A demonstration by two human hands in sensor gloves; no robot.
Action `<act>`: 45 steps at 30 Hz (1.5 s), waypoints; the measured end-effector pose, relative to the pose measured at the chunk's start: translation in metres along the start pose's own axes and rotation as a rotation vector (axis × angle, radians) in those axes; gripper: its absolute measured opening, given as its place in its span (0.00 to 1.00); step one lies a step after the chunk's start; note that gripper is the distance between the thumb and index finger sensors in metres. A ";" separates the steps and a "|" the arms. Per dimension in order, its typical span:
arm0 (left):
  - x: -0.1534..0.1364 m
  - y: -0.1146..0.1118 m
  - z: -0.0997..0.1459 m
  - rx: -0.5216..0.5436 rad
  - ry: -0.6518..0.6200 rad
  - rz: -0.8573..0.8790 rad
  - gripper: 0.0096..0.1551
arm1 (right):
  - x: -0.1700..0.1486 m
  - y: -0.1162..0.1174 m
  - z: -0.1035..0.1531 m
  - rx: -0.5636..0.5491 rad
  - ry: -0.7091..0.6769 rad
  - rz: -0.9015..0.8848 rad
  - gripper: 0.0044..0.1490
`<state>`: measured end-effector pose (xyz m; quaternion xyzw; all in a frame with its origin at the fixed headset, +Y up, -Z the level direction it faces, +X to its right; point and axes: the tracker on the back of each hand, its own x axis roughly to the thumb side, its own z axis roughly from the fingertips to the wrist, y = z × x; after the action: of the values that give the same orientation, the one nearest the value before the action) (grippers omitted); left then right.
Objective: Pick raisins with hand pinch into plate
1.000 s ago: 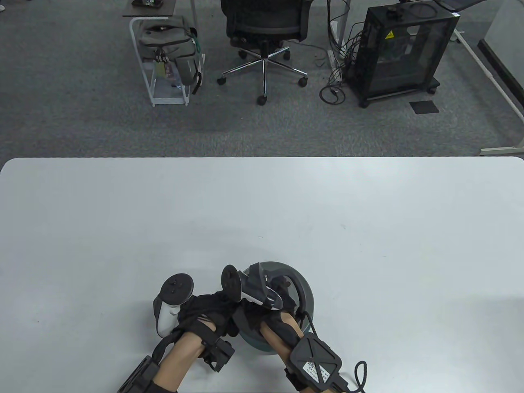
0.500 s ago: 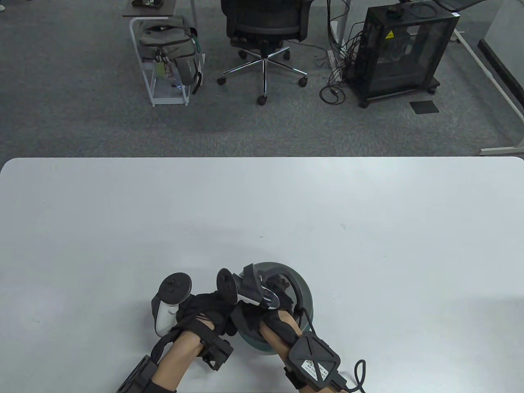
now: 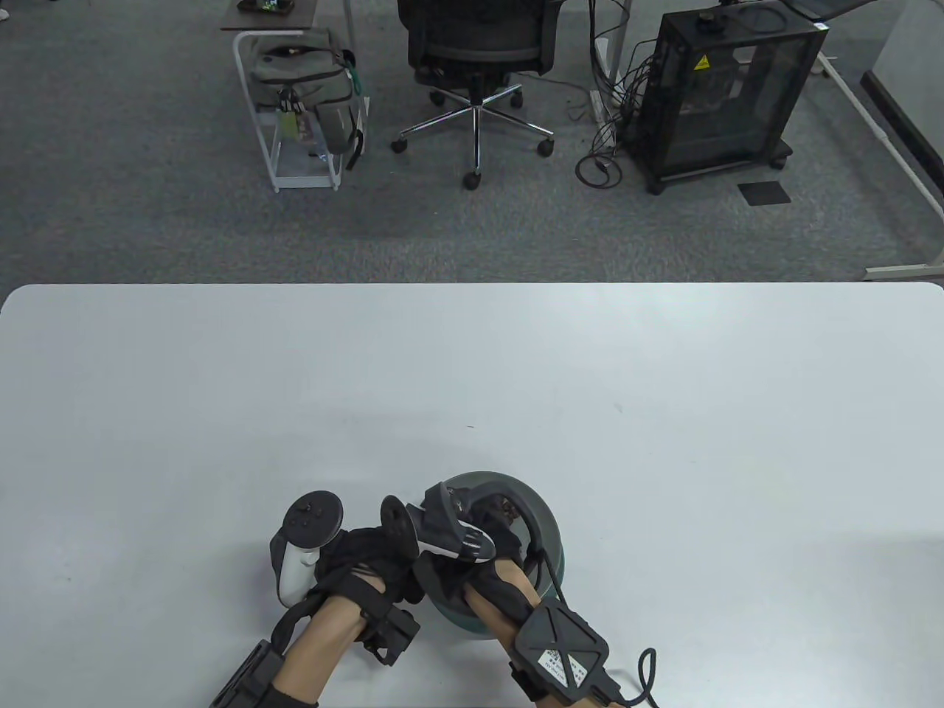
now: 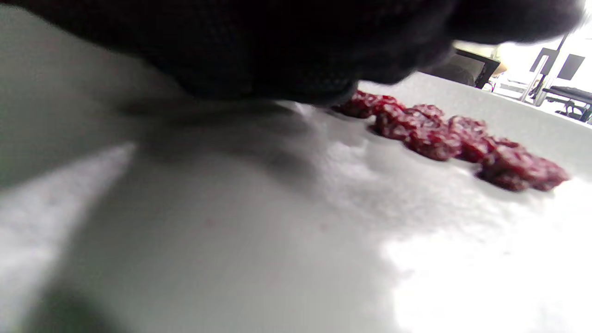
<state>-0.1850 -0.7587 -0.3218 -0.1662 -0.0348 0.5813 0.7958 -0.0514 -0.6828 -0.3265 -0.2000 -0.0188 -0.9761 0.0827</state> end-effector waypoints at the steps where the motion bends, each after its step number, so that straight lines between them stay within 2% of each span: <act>1: 0.000 0.000 0.000 -0.004 0.002 0.001 0.29 | 0.000 0.001 0.000 -0.004 0.001 -0.006 0.30; 9: 0.002 0.004 0.002 0.019 0.017 -0.007 0.29 | -0.008 -0.005 0.004 -0.042 0.007 -0.078 0.31; 12: 0.001 0.007 0.001 0.034 0.019 0.003 0.29 | -0.008 -0.016 0.010 -0.079 -0.003 -0.117 0.31; 19: -0.005 0.027 0.001 0.103 0.041 0.080 0.29 | -0.014 -0.038 0.029 -0.162 -0.026 -0.189 0.31; 24: -0.010 0.044 0.001 0.166 0.056 0.112 0.29 | -0.026 -0.043 0.036 -0.160 -0.016 -0.235 0.31; 36: -0.023 0.080 0.004 0.301 0.087 0.200 0.30 | -0.049 -0.016 0.033 -0.035 0.012 -0.215 0.31; 45: -0.031 0.099 0.006 0.385 0.108 0.207 0.30 | -0.041 0.016 0.026 0.060 -0.002 -0.200 0.30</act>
<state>-0.2863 -0.7594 -0.3419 -0.0445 0.1367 0.6460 0.7497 -0.0018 -0.6908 -0.3184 -0.1956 -0.0680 -0.9783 -0.0093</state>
